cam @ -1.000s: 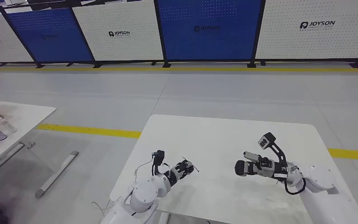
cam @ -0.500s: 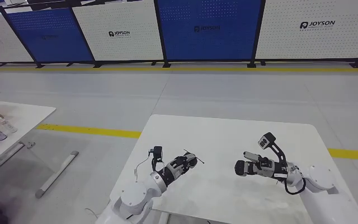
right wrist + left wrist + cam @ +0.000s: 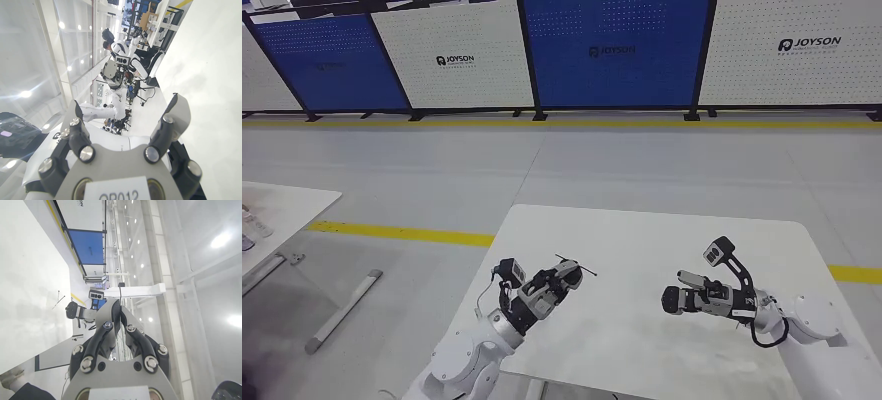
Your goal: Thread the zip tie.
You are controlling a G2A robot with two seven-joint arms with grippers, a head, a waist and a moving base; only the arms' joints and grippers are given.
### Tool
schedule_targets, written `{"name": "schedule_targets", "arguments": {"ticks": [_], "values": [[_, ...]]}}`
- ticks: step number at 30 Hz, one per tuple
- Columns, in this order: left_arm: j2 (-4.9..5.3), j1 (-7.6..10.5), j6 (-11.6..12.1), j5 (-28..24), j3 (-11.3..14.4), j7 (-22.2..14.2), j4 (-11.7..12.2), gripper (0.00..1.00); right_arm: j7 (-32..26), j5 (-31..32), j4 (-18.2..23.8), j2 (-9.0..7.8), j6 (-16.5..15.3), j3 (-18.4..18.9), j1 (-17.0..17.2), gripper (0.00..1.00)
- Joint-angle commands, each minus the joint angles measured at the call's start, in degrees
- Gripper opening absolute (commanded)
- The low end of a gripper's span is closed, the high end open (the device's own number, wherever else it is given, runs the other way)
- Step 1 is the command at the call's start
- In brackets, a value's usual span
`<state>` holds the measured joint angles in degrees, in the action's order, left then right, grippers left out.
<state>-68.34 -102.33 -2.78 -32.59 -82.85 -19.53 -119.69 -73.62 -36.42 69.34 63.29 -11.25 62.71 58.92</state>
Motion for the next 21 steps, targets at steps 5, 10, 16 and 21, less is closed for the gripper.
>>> {"name": "schedule_targets", "arguments": {"ticks": [5, 10, 16, 21], "values": [[-0.55, 1.40, 4.0, 3.7, 2.9, 6.9, 2.3, 0.00, 0.0, 0.0, 0.0, 0.00, 0.0, 0.0, 0.0, 1.00], [-1.28, 3.49, 8.8, 12.3, 8.3, 14.0, 8.4, 0.00, 0.0, 0.0, 0.0, 0.00, 0.0, 0.0, 0.0, 1.00], [-1.60, 4.51, 10.4, 16.5, 11.8, 14.4, 13.0, 0.00, 0.0, 0.0, 0.0, 0.00, 0.0, 0.0, 0.0, 1.00], [-1.60, 4.51, 10.4, 16.5, 11.8, 14.4, 13.0, 0.00, 0.0, 0.0, 0.0, 0.00, 0.0, 0.0, 0.0, 1.00]]}}
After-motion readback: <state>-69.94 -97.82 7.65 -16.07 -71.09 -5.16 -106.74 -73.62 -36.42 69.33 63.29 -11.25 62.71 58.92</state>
